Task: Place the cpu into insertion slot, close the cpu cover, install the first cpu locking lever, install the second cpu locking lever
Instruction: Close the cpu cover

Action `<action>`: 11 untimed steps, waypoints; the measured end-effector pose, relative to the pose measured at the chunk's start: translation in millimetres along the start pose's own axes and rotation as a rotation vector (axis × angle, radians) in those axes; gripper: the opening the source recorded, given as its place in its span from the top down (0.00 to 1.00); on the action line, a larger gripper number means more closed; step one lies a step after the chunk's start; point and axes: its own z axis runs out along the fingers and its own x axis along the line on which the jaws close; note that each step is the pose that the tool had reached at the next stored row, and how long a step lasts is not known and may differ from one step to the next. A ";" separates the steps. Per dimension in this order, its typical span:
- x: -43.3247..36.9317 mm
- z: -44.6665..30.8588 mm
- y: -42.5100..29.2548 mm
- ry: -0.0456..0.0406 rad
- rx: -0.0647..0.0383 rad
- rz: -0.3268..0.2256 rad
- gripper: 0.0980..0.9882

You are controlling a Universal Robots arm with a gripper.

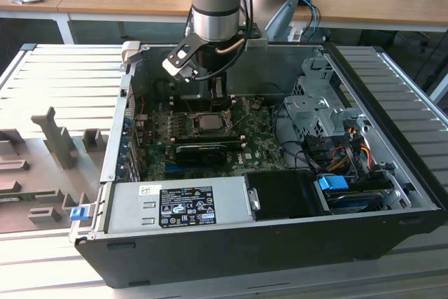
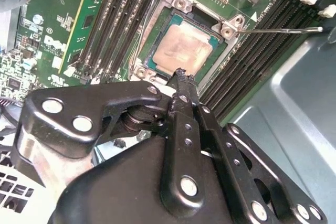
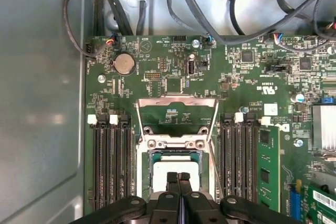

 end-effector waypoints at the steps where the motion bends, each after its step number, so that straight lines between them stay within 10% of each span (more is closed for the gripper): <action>1: 0.1 -3.4 0.2 0.0000 0.000 0.000 0.99; 11: 0.4 -11.5 5.4 -0.0002 0.000 0.000 0.99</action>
